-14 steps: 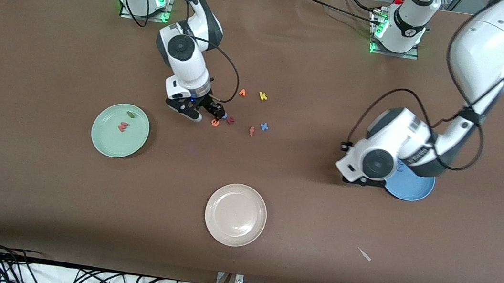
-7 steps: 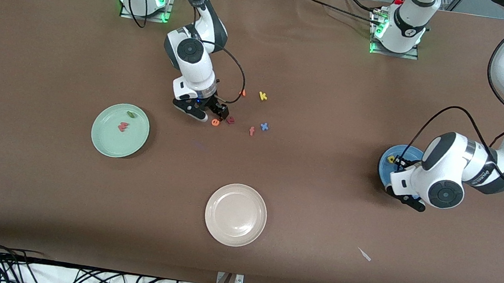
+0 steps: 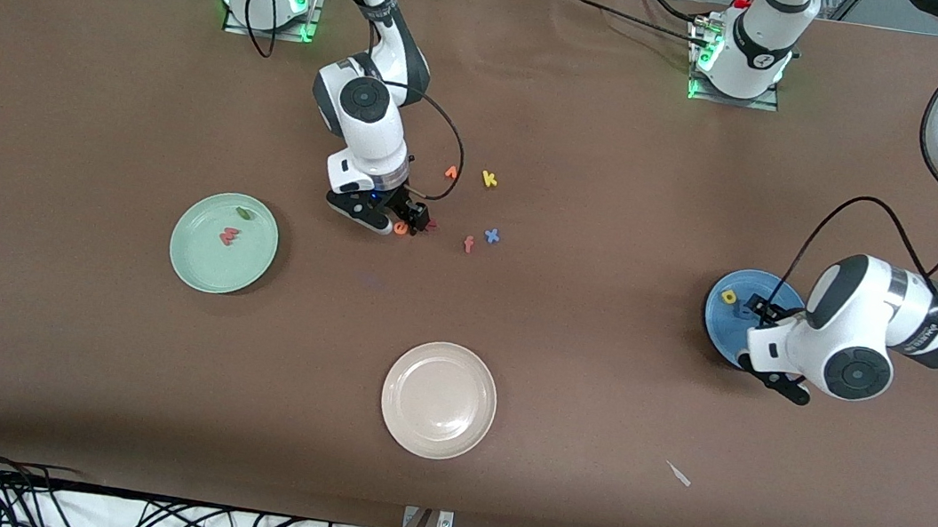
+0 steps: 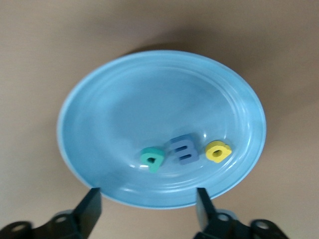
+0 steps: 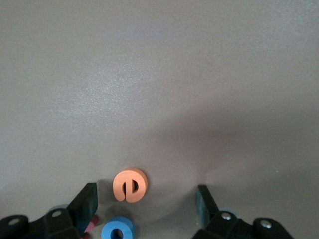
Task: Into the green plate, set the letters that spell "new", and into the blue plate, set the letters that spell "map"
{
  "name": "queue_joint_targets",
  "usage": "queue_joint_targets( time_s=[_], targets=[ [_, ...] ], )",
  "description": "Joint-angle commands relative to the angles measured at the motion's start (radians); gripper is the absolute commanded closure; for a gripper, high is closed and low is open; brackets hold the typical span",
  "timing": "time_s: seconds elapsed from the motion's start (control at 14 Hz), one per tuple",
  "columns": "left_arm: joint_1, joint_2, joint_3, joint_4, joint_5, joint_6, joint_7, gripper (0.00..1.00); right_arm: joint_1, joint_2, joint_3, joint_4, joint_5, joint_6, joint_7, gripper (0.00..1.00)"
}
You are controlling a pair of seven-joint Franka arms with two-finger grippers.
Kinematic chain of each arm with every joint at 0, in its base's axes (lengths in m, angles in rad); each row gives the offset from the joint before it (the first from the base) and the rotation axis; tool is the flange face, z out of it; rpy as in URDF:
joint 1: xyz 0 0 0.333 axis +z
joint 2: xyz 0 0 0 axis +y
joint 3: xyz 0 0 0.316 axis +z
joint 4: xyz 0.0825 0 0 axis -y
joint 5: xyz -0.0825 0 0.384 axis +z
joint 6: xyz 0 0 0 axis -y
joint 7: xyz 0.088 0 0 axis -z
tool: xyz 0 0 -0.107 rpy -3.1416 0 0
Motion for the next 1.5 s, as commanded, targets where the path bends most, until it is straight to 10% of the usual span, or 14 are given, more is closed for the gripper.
queue_joint_targets(
  time_s=[0.0, 0.36, 0.93, 1.43],
  targets=[
    [-0.009, -0.011, 0.008, 0.059, -0.039, -0.057, 0.016, 0.0, 0.017, 0.038, -0.015, 0.024, -0.001, 0.006, 0.015, 0.16],
    [0.0, -0.099, 0.023, 0.06, -0.162, -0.059, -0.169, 0.0, 0.017, 0.056, -0.02, 0.039, -0.002, 0.008, 0.014, 0.19],
    [-0.178, -0.532, 0.408, -0.085, -0.54, -0.033, -0.177, 0.0, 0.066, 0.072, -0.057, 0.051, -0.004, 0.006, 0.012, 0.43],
    [-0.279, -0.705, 0.43, -0.11, -0.534, -0.089, -0.172, 0.0, 0.066, 0.061, -0.069, 0.051, -0.01, 0.003, 0.003, 0.52]
  ],
)
